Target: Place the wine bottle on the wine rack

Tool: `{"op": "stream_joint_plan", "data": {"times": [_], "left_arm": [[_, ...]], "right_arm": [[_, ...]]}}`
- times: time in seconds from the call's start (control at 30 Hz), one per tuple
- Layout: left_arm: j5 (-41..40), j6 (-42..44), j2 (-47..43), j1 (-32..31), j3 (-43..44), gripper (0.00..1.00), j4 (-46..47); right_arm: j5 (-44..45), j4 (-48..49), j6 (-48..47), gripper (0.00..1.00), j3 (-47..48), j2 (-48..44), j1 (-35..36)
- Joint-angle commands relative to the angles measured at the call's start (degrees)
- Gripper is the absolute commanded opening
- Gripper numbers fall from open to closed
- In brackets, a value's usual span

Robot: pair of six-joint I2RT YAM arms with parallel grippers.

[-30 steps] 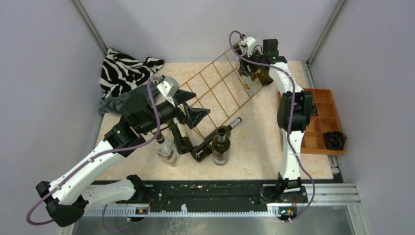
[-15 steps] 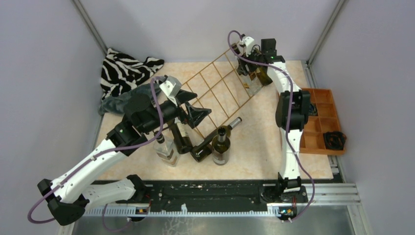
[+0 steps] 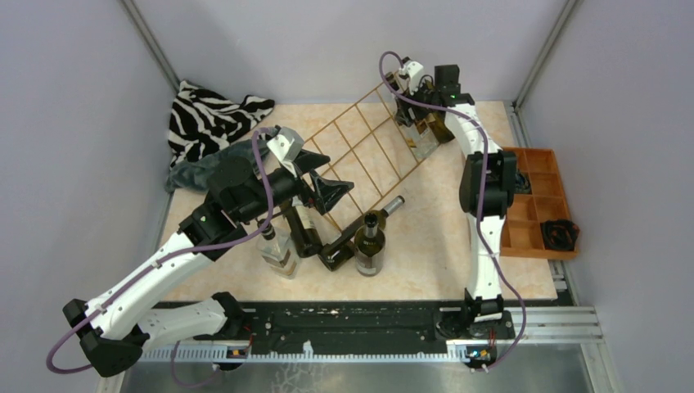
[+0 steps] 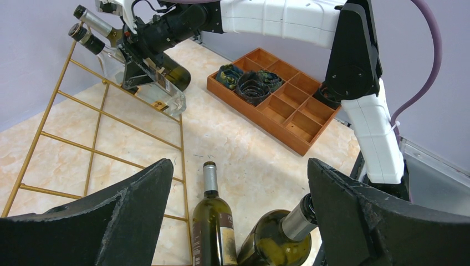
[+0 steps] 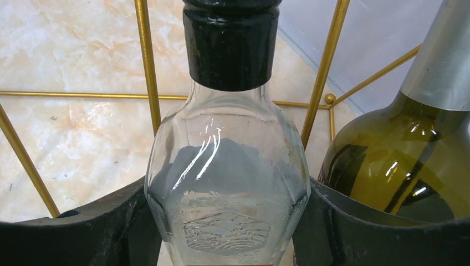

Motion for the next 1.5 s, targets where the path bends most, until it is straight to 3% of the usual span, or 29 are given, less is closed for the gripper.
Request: {"op": "stream_joint_plan", "data": {"times": [0.0,0.57,0.93,1.27,1.47], "left_arm": [[0.2,-0.8,-0.19,0.08,0.74,0.96,1.59],[1.51,-1.69,-0.43,0.14,1.11,0.97,1.69],[3.05,-2.76,-1.72,0.15,0.65,0.97,2.1],[5.64,-6.23,-2.25,0.07,0.76,0.99,3.6],[6.76,-11.24,-2.59,0.15,0.52,0.99,3.65]], "right_arm": [[0.17,3.24,0.1,0.71,3.51,0.21,0.42],[1.35,5.97,1.63,0.85,0.49,-5.58,0.42],[0.98,5.26,1.36,0.89,-1.68,-11.32,0.36],[-2.54,6.68,1.76,0.9,-13.04,-22.92,0.01],[-8.5,7.97,3.6,0.92,-26.79,-36.06,-0.69]]}}
